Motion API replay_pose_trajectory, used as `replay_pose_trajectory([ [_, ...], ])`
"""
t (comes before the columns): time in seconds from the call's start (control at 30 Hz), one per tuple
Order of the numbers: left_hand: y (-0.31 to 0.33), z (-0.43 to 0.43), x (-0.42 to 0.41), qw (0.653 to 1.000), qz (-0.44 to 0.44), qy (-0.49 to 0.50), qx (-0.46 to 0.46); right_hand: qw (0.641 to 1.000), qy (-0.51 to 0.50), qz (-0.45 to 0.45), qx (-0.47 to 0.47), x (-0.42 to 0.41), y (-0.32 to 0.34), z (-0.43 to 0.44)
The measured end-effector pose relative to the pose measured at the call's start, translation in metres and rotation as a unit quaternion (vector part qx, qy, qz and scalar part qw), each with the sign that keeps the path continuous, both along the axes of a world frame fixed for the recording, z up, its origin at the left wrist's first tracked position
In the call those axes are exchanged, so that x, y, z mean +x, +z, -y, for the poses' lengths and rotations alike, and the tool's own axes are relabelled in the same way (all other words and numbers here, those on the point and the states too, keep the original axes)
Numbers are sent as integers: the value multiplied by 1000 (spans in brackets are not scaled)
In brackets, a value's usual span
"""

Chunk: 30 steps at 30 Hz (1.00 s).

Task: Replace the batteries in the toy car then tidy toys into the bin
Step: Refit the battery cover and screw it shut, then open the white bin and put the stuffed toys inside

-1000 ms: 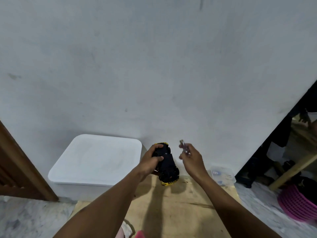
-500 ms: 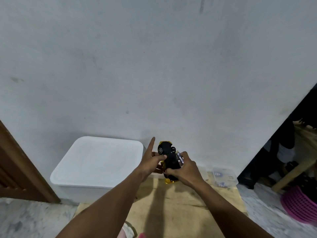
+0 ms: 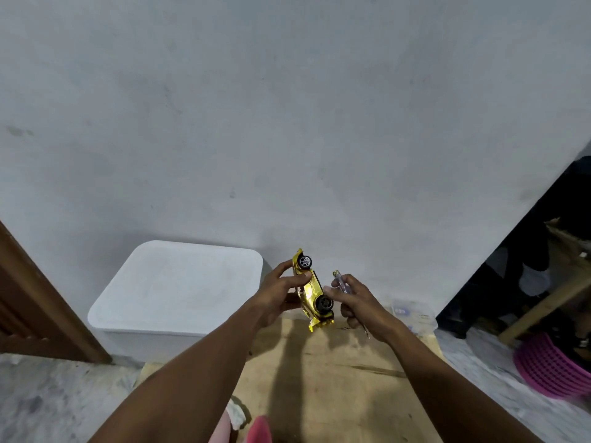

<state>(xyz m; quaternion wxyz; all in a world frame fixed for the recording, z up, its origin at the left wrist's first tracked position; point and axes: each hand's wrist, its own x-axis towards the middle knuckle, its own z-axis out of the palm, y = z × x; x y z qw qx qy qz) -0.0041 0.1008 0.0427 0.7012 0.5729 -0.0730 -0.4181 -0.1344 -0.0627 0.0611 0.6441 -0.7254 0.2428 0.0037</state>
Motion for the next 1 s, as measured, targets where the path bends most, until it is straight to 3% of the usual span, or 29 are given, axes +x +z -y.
replay_pose_trajectory([
  [0.2,-22,0,-14,988,66,27,138,990,-127,-6,-60,-1,-12,25],
  [0.37,-49,6,-35,946,183,6,266,972,-147,18,-184,4,-23,38],
  [0.47,-72,12,-45,920,204,-28,334,958,-104,9,-267,17,-36,46],
  [0.57,-98,15,-56,899,200,-56,386,960,-78,1,-269,26,-52,49],
  [0.8,-131,16,-67,808,285,-63,512,963,-43,-19,-266,32,-88,60],
  [1.0,-139,17,-64,793,304,-100,518,964,-31,-26,-263,32,-101,68],
])
